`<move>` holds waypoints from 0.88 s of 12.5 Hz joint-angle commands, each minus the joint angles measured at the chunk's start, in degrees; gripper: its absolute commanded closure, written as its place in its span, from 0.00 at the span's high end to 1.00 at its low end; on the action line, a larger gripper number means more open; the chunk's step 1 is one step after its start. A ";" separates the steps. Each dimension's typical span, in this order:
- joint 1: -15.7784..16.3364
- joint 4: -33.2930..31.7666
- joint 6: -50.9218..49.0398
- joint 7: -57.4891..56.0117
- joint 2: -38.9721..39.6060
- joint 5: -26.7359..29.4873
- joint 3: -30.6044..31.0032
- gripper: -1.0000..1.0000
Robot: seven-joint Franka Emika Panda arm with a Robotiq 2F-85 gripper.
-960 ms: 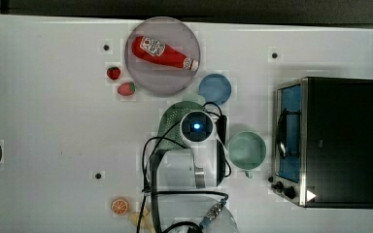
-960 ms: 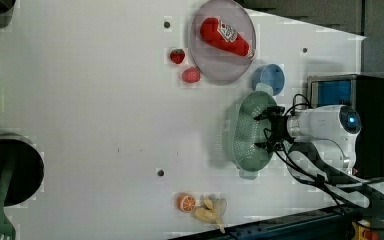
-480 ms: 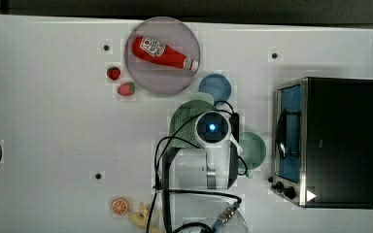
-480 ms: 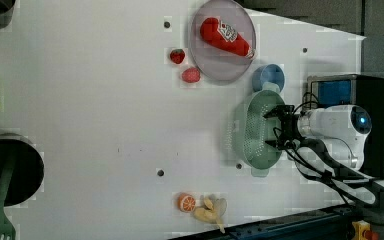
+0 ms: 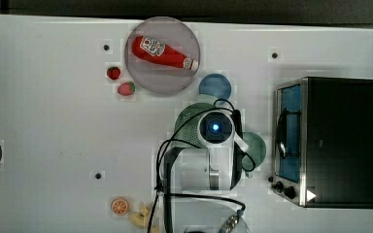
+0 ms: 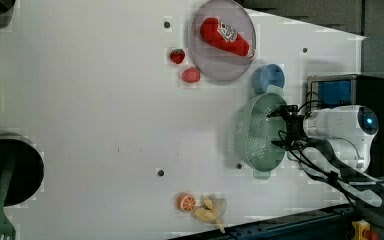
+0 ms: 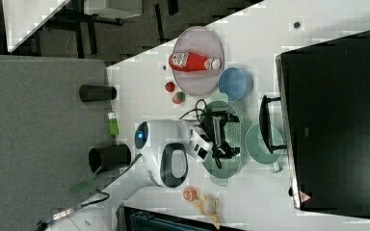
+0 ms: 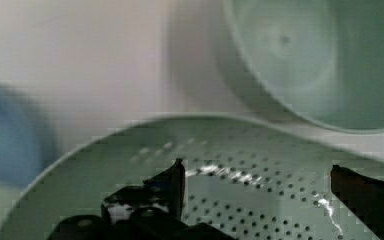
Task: Drag strainer left to right.
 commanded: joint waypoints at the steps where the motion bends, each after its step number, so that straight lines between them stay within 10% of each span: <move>1: -0.17 1.43 -5.09 -17.20 -10.08 0.82 1.37 1.00; 11: 0.03 19.34 -49.91 -41.49 -34.79 6.47 5.16 1.00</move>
